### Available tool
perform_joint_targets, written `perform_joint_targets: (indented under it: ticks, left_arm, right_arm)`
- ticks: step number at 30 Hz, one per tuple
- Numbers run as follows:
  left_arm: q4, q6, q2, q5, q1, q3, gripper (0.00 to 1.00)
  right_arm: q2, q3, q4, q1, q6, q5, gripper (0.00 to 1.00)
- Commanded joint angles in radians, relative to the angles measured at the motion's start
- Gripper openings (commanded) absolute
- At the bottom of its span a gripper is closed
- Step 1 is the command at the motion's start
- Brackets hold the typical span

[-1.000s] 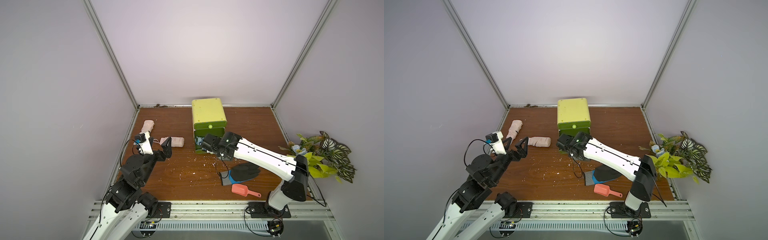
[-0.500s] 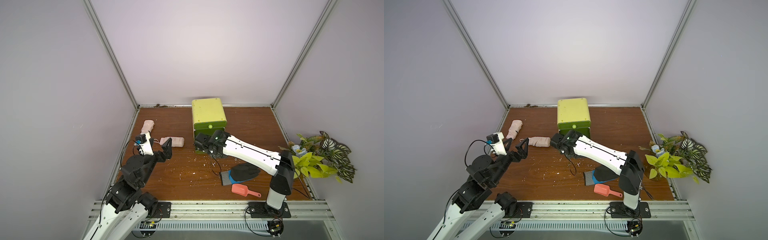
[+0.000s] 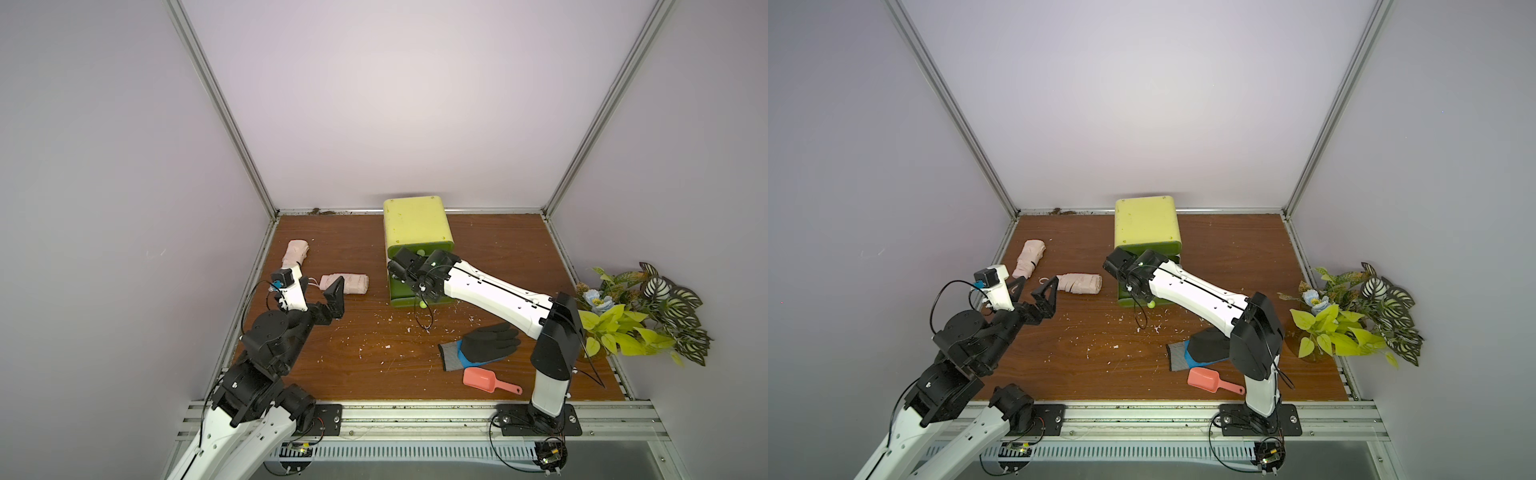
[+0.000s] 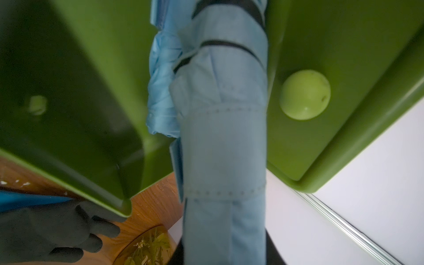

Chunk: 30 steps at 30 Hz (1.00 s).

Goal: Place the umbrella in the drawer by color
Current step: Place the umbrella in the drawer.

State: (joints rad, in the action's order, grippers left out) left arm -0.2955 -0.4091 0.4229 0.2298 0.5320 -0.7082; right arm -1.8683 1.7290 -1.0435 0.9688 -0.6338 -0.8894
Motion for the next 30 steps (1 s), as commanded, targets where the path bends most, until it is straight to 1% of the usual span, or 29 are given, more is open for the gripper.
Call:
perform_joint_targets:
  ticks: [1,4,9,12,16,22,30]
  left_arm:
    - [0.017,0.017,0.001,-0.009,0.001,0.007,0.99]
    - [0.018,0.016,0.001,-0.007,-0.001,0.01,0.99]
    - [0.016,0.012,0.0,-0.014,-0.004,0.01,0.99]
    - [0.018,0.012,-0.005,-0.012,-0.004,0.011,0.99]
    - [0.015,0.008,-0.009,-0.009,-0.003,0.011,0.99]
    - [0.005,0.007,-0.018,-0.005,-0.004,0.018,0.99]
    - [0.007,0.012,-0.016,-0.007,-0.006,0.017,0.99]
  right_arm:
    - [-0.01,0.044,0.001,0.027,-0.008,0.093,0.0]
    - [0.019,0.067,-0.032,0.056,0.006,0.122,0.0]
    - [0.046,0.084,-0.099,0.093,0.044,0.116,0.0]
    - [0.042,0.077,-0.117,0.097,0.058,0.14,0.0]
    - [0.002,0.061,-0.129,0.094,0.079,0.136,0.0]
    - [-0.044,0.074,-0.152,0.057,0.107,0.108,0.0]
    - [-0.015,-0.003,-0.141,-0.015,0.118,0.008,0.0]
